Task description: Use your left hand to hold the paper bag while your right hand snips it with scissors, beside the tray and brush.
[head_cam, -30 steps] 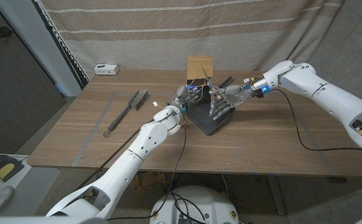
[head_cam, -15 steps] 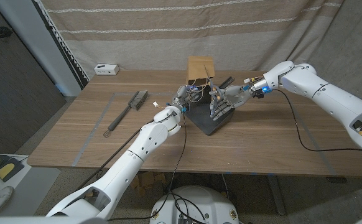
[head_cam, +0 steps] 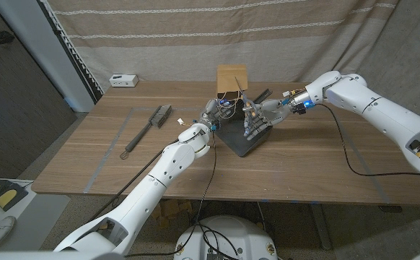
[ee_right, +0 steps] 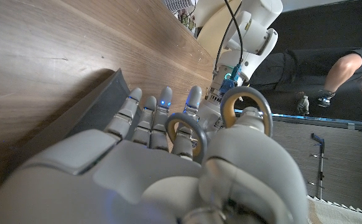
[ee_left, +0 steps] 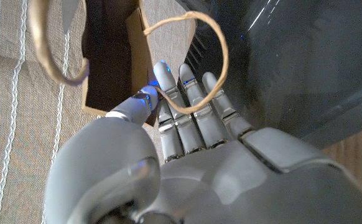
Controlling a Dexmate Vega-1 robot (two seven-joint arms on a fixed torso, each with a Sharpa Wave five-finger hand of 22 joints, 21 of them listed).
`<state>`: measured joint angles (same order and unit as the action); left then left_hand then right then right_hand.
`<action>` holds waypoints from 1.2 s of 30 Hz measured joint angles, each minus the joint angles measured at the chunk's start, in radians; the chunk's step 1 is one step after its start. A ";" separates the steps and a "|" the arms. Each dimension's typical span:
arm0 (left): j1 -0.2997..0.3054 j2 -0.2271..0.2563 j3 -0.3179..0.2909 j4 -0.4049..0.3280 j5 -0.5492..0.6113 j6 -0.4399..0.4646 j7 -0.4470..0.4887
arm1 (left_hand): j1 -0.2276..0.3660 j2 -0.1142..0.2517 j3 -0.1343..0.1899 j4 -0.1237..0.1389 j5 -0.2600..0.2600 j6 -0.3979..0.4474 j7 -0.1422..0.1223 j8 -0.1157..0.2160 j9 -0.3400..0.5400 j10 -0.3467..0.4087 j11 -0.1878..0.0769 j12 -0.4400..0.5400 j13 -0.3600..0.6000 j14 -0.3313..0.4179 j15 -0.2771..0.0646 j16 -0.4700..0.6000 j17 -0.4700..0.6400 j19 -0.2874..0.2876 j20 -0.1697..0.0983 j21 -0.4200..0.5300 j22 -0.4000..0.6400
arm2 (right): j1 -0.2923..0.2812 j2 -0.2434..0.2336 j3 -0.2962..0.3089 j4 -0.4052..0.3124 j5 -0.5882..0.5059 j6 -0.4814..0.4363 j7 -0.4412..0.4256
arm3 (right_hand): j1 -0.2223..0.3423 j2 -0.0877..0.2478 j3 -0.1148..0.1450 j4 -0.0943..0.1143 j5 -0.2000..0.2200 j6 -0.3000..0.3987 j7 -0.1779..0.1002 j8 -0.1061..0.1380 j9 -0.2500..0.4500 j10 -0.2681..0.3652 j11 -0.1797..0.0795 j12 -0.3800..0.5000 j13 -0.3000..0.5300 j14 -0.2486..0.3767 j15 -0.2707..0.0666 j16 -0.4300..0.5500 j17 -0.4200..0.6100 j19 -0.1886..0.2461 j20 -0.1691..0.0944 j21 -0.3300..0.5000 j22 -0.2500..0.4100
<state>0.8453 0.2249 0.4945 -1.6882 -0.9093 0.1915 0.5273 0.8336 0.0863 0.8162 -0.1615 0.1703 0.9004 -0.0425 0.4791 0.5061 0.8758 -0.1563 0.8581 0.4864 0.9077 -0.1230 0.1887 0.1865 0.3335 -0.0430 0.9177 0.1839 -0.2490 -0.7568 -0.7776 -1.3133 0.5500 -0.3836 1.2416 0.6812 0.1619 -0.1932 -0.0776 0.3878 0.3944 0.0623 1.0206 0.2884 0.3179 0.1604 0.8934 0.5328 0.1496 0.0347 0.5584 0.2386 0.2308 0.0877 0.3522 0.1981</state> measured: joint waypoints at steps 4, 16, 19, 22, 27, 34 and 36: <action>0.000 0.000 -0.001 0.000 -0.001 0.000 -0.002 | 0.000 0.000 0.000 0.000 -0.002 0.000 0.000 -0.001 0.000 0.000 0.000 0.004 -0.005 0.000 0.000 0.000 0.000 0.000 0.000 0.000 0.000 | 0.000 0.003 0.000 0.000 0.000 -0.004 -0.001 | 0.017 -0.004 0.014 -0.004 -0.007 0.065 -0.012 -0.003 -0.026 0.062 -0.012 0.006 -0.033 0.052 -0.005 0.015 0.005 0.026 -0.015 0.008 0.001; -0.002 0.000 -0.004 0.008 -0.006 -0.002 -0.009 | 0.000 0.000 0.006 0.000 -0.003 0.000 0.000 0.003 -0.002 0.000 0.000 0.008 -0.007 0.000 0.000 0.000 0.000 0.000 0.000 0.008 -0.003 | 0.004 0.010 -0.002 0.007 0.002 -0.016 -0.016 | 0.030 0.009 0.046 0.001 -0.016 0.150 -0.007 -0.015 -0.058 0.135 0.004 0.025 -0.089 0.115 0.004 0.047 0.011 0.059 -0.046 0.030 0.005; -0.003 0.000 -0.005 0.010 -0.007 -0.003 -0.011 | 0.004 -0.004 0.006 0.000 -0.001 0.000 0.000 0.003 -0.003 0.000 0.000 0.008 -0.009 0.000 0.000 0.000 0.000 0.000 0.000 0.008 -0.003 | 0.004 0.012 -0.002 0.007 0.002 -0.023 -0.022 | 0.040 0.007 0.062 0.000 -0.016 0.177 -0.013 -0.016 -0.061 0.158 0.002 0.025 -0.106 0.137 0.006 0.057 0.015 0.075 -0.054 0.037 0.005; -0.004 0.001 -0.006 0.012 -0.008 -0.003 -0.013 | 0.004 -0.004 0.006 0.000 0.001 0.000 0.000 0.003 -0.004 0.000 0.000 0.011 -0.009 0.000 0.000 0.000 0.000 0.000 0.000 0.008 -0.003 | 0.004 0.012 -0.002 0.007 0.004 -0.030 -0.030 | 0.041 0.007 0.090 -0.001 -0.022 0.212 -0.025 -0.018 -0.060 0.172 -0.001 0.034 -0.123 0.153 0.012 0.072 0.021 0.093 -0.061 0.048 0.009; -0.005 0.001 -0.007 0.014 -0.010 -0.004 -0.017 | 0.004 -0.004 0.006 0.000 0.001 0.000 0.000 0.003 -0.004 0.000 0.000 0.011 -0.009 0.000 0.000 0.000 0.000 0.000 0.000 0.008 -0.002 | 0.004 0.012 -0.001 0.002 0.009 -0.045 -0.046 | 0.051 -0.004 0.134 0.003 -0.035 0.257 -0.043 -0.015 -0.058 0.179 -0.005 0.050 -0.134 0.190 0.010 0.095 0.033 0.115 -0.079 0.065 0.014; -0.005 0.002 -0.008 0.015 -0.012 -0.006 -0.021 | 0.004 -0.004 0.006 0.000 0.001 0.000 0.000 0.002 -0.004 0.000 0.000 0.015 -0.013 0.000 0.000 0.000 0.000 0.000 0.000 0.008 -0.002 | 0.002 0.012 0.000 -0.005 0.013 -0.061 -0.062 | 0.063 -0.016 0.201 0.012 -0.052 0.303 -0.057 -0.026 -0.067 0.204 0.002 0.058 -0.163 0.216 0.007 0.123 0.054 0.132 -0.094 0.081 0.019; -0.005 0.002 -0.008 0.015 -0.012 -0.007 -0.022 | 0.004 -0.004 0.006 0.000 0.001 0.000 0.000 0.001 -0.004 0.000 0.000 0.015 -0.014 0.000 0.000 0.000 0.000 0.000 0.000 0.008 -0.002 | 0.002 0.012 0.001 -0.006 0.013 -0.064 -0.065 | 0.064 -0.017 0.212 0.011 -0.058 0.311 -0.064 -0.031 -0.072 0.204 0.002 0.058 -0.175 0.217 0.008 0.127 0.062 0.128 -0.098 0.085 0.022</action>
<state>0.8405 0.2271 0.4863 -1.6729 -0.9214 0.1846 0.5052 0.8375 0.0823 0.8218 -0.1614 0.1708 0.9004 -0.0425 0.4801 0.5024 0.8759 -0.1564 0.8735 0.4726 0.9077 -0.1230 0.1887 0.1865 0.3336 -0.0429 0.9253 0.1815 -0.2470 -0.7450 -0.7771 -1.3192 0.5635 -0.4478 1.1768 0.7456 0.1448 0.0189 -0.0663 0.3296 0.7054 -0.0015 0.9893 0.2169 0.5221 0.1624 0.9516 0.3577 0.3664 0.0427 0.6854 0.3003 0.3592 -0.0100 0.4372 0.2202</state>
